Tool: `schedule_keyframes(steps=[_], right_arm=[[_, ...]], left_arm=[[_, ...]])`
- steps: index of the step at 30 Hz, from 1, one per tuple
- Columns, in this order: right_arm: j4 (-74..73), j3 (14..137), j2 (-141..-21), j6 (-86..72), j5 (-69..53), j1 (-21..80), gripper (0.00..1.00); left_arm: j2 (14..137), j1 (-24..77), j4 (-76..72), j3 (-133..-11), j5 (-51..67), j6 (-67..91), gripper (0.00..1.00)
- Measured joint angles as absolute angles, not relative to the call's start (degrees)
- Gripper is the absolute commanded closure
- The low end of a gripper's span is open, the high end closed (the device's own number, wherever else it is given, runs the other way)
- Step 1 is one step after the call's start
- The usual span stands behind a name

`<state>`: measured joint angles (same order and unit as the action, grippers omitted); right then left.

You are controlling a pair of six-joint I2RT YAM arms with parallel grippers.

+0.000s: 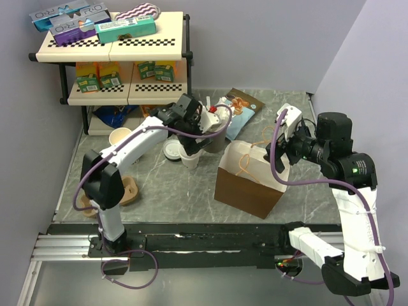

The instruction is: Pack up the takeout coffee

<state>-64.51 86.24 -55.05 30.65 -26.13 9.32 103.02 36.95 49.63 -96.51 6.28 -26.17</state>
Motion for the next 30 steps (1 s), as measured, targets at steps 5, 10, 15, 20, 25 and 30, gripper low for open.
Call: schedule_keyframes(steps=[5,10,15,20,25,30], right_arm=[[-65.0,86.2,-54.9,30.7,-26.2,9.3,0.0],[-65.4,86.2,-55.0,30.9,-26.3,9.1,0.0],[-65.8,86.3,-55.4,31.0,-26.7,9.1,0.0],[-65.8,86.3,-56.2,31.2,-27.3,9.1,0.0],[-65.9,86.3,-57.0,31.2,-27.7,9.0,0.0],[-66.0,86.3,-57.3,31.2,-27.8,9.0,0.0]], left_arm=[[106.7,36.9,50.2,-100.2,7.0,-27.8,0.01],[108.9,36.9,52.0,-102.9,7.8,-28.6,0.01],[109.7,36.8,54.3,-103.2,7.8,-28.7,0.01],[109.7,36.8,56.0,-103.2,7.7,-28.6,0.01],[110.0,36.8,56.9,-103.2,7.7,-28.6,0.01],[111.2,36.8,57.3,-103.2,7.5,-28.3,0.01]])
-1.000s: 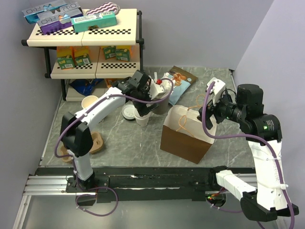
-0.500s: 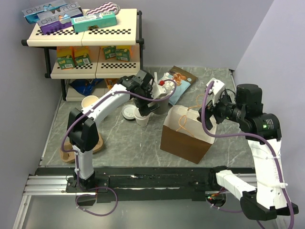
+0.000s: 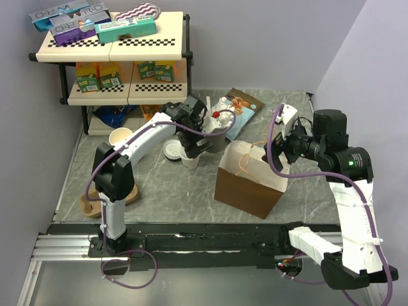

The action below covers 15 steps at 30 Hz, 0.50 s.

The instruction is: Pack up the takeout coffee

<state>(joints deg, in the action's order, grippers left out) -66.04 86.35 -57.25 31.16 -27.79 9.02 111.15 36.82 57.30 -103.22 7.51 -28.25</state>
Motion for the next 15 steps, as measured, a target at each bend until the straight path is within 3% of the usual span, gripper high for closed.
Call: schedule_keyframes(steps=[10,15], right_arm=[[-66.1,86.4,-57.2,31.2,-28.0,9.0,0.0],[-66.1,86.4,-57.1,31.2,-28.1,9.0,0.0]], left_arm=[[112.2,36.8,58.5,-103.6,7.1,-28.2,0.01],[112.4,36.8,58.9,-104.4,6.7,-28.1,0.07]])
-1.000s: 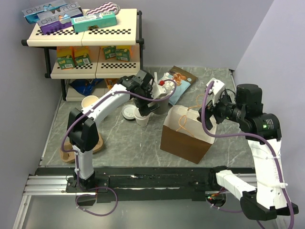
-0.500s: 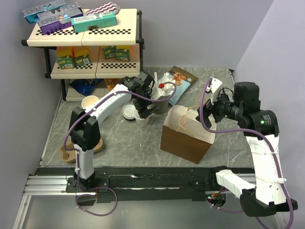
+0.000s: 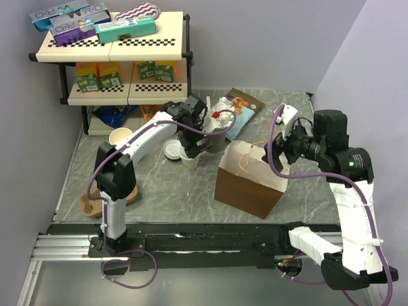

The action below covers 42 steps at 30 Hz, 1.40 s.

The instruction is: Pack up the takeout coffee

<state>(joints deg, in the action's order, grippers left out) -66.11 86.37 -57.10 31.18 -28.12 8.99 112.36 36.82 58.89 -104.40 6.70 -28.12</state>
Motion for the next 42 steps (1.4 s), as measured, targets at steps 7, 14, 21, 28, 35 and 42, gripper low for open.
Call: schedule_keyframes(steps=[7,14,21,28,35,42], right_arm=[[-66.1,86.3,-56.6,31.2,-28.1,9.0,0.0],[-66.1,86.2,-56.1,31.2,-28.1,9.0,0.0],[-66.1,86.2,-56.1,31.2,-28.1,9.0,0.0],[-66.1,86.2,-56.1,31.2,-28.1,9.0,0.0],[-66.0,86.1,-56.1,31.2,-28.2,9.0,0.0],[-66.0,86.1,-56.1,31.2,-28.1,9.0,0.0]], left_arm=[[113.2,36.8,60.1,-106.1,6.7,-27.8,0.12],[113.5,36.8,61.2,-106.1,6.7,-27.7,0.13],[113.9,36.8,62.1,-106.8,6.8,-27.5,0.19],[114.2,36.8,62.3,-107.2,6.8,-27.1,0.18],[114.2,36.8,62.2,-107.2,6.7,-26.6,0.33],[114.3,36.8,63.2,-108.0,6.9,-25.6,0.4]])
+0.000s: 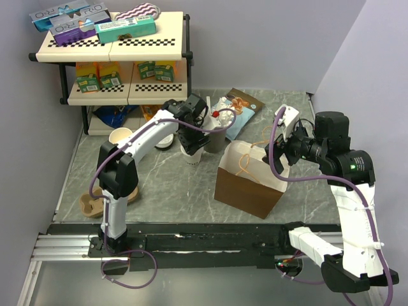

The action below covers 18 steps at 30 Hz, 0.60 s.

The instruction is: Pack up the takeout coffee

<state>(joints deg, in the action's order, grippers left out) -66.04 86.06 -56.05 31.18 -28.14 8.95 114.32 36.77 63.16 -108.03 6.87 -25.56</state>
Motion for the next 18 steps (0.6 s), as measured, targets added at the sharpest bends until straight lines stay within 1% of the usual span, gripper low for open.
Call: schedule_keyframes(steps=[4,10,14,16,17,18], right_arm=[[-66.0,86.1,-56.1,31.2,-28.2,9.0,0.0],[-66.0,86.1,-56.1,31.2,-28.6,9.0,0.0],[-66.0,86.1,-56.1,31.2,-28.6,9.0,0.0],[-66.0,86.1,-56.1,31.2,-28.6,9.0,0.0],[-66.0,86.1,-56.1,31.2,-28.6,9.0,0.0],[-66.0,86.1,-56.1,31.2,-28.6,9.0,0.0]], left_arm=[[114.3,36.8,63.2,-108.0,6.9,-25.2,0.37],[114.3,36.8,63.3,-108.0,7.0,-24.7,0.31],[114.3,36.8,63.7,-108.8,7.9,-24.3,0.2],[114.3,36.8,64.1,-110.3,8.2,-24.2,0.17],[114.3,36.8,64.0,-111.1,8.2,-24.3,0.13],[114.1,36.8,63.8,-112.1,8.2,-24.3,0.11]])
